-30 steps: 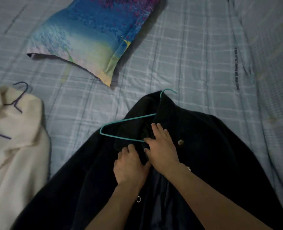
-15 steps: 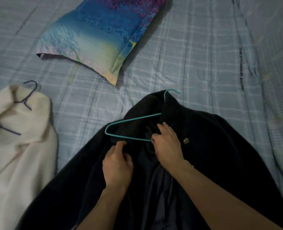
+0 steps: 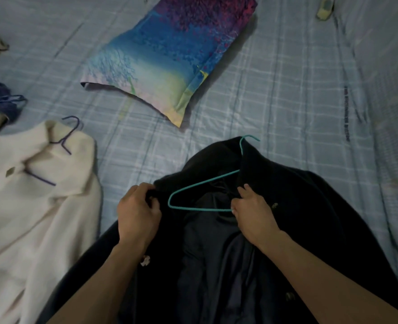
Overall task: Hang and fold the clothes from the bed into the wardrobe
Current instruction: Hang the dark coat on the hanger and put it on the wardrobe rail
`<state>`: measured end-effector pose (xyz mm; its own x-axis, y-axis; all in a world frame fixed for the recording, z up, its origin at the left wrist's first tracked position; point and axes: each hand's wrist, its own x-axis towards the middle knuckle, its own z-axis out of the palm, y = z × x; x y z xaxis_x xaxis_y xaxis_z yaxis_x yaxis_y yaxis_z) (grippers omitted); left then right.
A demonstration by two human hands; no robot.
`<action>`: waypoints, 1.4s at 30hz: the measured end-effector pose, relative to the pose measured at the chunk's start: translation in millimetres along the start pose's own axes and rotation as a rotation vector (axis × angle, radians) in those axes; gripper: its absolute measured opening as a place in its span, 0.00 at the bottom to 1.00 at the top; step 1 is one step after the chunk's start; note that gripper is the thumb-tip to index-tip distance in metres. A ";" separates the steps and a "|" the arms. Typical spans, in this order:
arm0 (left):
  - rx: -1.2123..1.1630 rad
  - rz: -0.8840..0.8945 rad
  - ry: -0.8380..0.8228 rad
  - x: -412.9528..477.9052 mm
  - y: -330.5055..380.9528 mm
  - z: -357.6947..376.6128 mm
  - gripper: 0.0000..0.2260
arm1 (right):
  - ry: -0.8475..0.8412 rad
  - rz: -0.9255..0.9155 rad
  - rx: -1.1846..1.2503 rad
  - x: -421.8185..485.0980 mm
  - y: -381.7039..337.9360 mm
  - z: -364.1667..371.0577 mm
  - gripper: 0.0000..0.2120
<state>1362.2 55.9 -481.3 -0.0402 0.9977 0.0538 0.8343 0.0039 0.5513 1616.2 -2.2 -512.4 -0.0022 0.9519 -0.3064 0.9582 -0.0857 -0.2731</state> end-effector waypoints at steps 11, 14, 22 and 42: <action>-0.139 0.094 0.011 -20.6 38.3 -5.5 0.11 | 0.186 0.005 -0.170 -0.3 15.5 19.2 0.29; -0.127 0.051 0.039 -19.7 39.2 -7.4 0.11 | 0.197 -0.075 -0.147 -1.0 15.4 14.6 0.16; -0.139 -0.045 0.114 -14.8 44.5 -27.2 0.10 | 0.046 -0.131 -0.175 3.3 7.8 20.6 0.13; 0.067 0.372 -0.673 -87.5 78.2 93.2 0.16 | 0.097 0.144 -0.109 -8.1 49.3 2.6 0.36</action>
<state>1482.1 -24.9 -520.5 0.5747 0.7599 -0.3038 0.7599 -0.3576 0.5429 1662.7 -14.9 -525.7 0.1594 0.9564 -0.2445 0.9718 -0.1956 -0.1314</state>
